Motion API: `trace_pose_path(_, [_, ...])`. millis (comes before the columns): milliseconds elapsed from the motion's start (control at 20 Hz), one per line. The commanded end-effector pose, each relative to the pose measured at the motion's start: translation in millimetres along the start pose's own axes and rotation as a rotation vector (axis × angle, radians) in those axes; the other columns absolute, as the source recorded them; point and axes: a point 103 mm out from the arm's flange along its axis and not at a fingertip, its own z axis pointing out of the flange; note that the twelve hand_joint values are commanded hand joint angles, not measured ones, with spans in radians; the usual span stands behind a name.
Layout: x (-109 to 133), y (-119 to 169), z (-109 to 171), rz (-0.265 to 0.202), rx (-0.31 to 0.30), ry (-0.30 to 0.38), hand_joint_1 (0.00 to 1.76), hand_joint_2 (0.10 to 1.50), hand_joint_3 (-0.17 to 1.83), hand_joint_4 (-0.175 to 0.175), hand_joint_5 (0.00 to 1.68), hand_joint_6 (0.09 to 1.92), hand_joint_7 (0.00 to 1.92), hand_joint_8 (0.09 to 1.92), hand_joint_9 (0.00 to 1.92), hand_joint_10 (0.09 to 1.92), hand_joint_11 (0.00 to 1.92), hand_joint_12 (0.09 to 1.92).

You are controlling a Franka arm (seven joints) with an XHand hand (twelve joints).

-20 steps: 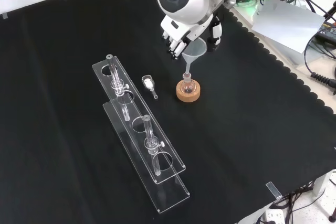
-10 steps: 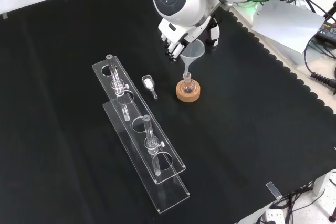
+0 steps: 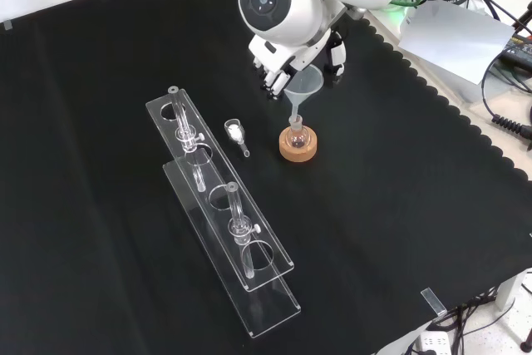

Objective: Place the funnel on the round-bottom flask.

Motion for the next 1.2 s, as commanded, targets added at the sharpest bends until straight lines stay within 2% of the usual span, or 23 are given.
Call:
trace_pose_path(50, [-1.0,3.9,2.5,-0.004,0.003,0.008,1.00,0.62,1.08,-0.043,0.48,0.62,0.51,0.62,0.87,0.41,0.61,1.27])
trace_pose_path(1200, [8.3,10.1,9.8,-0.021,0.040,0.012,1.00,0.62,1.08,-0.043,0.48,0.62,0.51,0.62,0.87,0.41,0.61,1.27])
